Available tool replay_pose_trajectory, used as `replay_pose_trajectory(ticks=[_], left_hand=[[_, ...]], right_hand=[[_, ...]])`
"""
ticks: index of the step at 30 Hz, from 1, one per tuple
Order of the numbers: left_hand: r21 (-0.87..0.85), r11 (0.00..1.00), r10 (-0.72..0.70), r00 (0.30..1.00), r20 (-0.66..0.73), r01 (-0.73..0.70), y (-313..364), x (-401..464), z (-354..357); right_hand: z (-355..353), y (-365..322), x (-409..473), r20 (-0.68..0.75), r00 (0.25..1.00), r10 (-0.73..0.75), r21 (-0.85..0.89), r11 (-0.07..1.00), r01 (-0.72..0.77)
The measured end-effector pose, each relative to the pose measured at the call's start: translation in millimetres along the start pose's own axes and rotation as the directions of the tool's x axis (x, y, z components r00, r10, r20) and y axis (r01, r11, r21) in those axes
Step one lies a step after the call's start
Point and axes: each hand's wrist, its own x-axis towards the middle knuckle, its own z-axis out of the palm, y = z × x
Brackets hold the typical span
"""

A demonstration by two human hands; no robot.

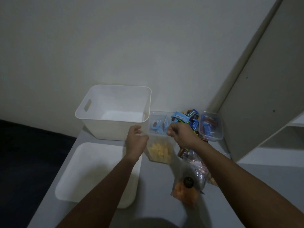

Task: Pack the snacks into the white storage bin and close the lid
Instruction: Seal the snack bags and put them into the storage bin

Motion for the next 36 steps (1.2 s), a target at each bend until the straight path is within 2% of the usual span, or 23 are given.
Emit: replay_pose_trajectory(ticks=[2,4,8,10,16,24,27,30,33,36], left_hand=[[0.068,0.994,0.086,0.996,0.029,-0.088,-3.4,1.5,-2.6],[0.081,0.989,0.128,0.992,-0.017,-0.127,-5.3,2.6,-5.4],[0.066,0.997,0.056,0.993,-0.106,-0.05,-10.6,9.5,-7.5],[0.098,0.995,0.033,0.991,-0.13,-0.02,-13.3,12.9,-8.2],[0.193,0.981,0.021,0.989,-0.149,0.008,-20.8,21.3,-9.5],[0.116,0.993,-0.011,0.981,-0.195,0.034,-21.8,27.6,-7.3],[0.207,0.977,0.098,0.961,-0.258,-0.044,-26.1,21.4,0.1],[0.306,0.938,0.261,0.909,-0.324,-0.161,-27.0,5.7,14.7],[0.297,0.927,0.295,0.934,-0.201,-0.229,-23.5,-12.1,35.0],[0.275,0.949,0.134,0.986,0.1,-0.157,-24.8,-25.4,58.0]], right_hand=[[-4.1,-1.6,5.3,0.012,1.0,-0.006,-0.009,1.0,0.006],[-5.0,-4.3,11.2,-0.008,1.0,-0.012,-0.019,1.0,0.011],[3.0,-12.6,23.5,-0.17,0.985,0.022,0.065,0.998,-0.011],[10.2,-15.3,31.1,-0.203,0.978,0.055,0.094,0.995,-0.037],[24.4,-16.8,44.8,-0.086,0.994,0.067,0.021,0.998,-0.065],[16.8,-11.0,43.3,-0.076,0.994,0.083,0.021,0.996,-0.082],[5.0,2.3,36.2,-0.109,0.987,0.122,0.051,0.992,-0.117],[-11.3,25.7,22.7,-0.081,0.977,0.196,-0.036,0.979,-0.2],[-29.7,48.3,2.7,0.011,0.965,0.263,-0.147,0.955,-0.259],[-34.9,71.7,-20.3,0.177,0.919,0.353,-0.331,0.901,-0.282]])
